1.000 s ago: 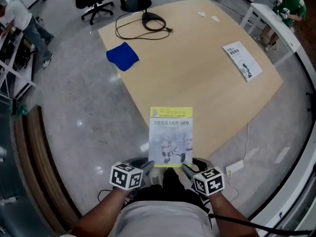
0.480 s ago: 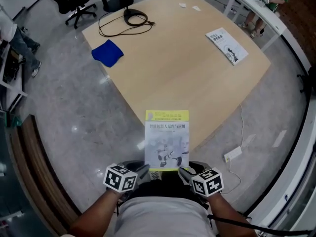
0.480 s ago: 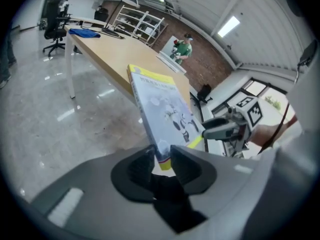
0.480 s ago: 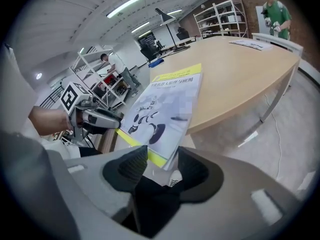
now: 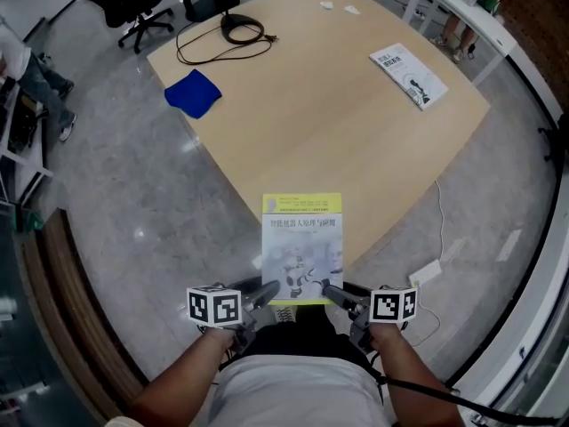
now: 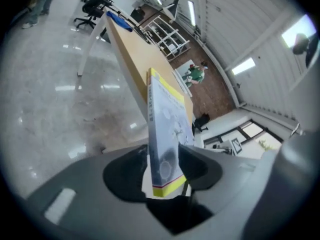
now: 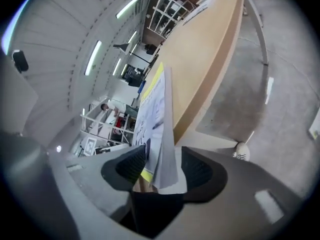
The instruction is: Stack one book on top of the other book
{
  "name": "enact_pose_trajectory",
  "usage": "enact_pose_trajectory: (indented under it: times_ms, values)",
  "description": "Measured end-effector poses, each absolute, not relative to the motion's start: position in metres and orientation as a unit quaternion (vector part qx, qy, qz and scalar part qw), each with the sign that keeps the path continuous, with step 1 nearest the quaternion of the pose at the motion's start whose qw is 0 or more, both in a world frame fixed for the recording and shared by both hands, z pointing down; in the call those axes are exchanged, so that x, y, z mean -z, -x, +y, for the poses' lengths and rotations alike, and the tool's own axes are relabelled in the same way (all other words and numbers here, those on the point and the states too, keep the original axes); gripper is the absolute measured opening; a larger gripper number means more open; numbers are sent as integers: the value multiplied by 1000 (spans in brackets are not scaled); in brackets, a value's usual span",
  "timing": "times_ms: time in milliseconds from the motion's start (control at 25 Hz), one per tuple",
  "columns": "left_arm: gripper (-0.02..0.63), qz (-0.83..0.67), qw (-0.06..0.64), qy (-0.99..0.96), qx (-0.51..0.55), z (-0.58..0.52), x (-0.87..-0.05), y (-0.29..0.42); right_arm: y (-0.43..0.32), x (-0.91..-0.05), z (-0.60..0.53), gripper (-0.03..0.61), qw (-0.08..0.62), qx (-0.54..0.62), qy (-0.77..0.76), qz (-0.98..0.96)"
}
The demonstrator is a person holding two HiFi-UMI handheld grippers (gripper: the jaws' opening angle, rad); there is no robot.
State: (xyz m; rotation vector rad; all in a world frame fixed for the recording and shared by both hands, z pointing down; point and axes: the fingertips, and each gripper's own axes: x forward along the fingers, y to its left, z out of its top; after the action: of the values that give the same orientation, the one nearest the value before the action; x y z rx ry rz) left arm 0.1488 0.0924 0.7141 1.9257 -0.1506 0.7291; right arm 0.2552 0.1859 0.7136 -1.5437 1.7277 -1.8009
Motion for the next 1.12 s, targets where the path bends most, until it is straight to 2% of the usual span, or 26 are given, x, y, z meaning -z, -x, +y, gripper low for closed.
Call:
enact_pose_trajectory:
  times_ms: [120,240,360,520,800,1120]
  values:
    - [192,-55,519,-796,-307,96,-719,-151,-249,-711,184,216,109,603,516,599]
    - [179,-49,511,-801,-307,97,-717,-151,-251,-708,185,162,61,571,543,613]
    - [161,-45,459,-826,-324,96,-712,-150,-249,-696,181,124,26,539,562,627]
    - [153,-40,392,-857,-333,108,-694,-157,-254,-671,184,109,-22,498,587,638]
    - [158,-33,386,-869,-308,113,-656,-167,-261,-631,188,109,-23,477,591,651]
    - [156,-45,362,-891,-270,143,-616,-266,-360,-586,219,109,-19,413,607,679]
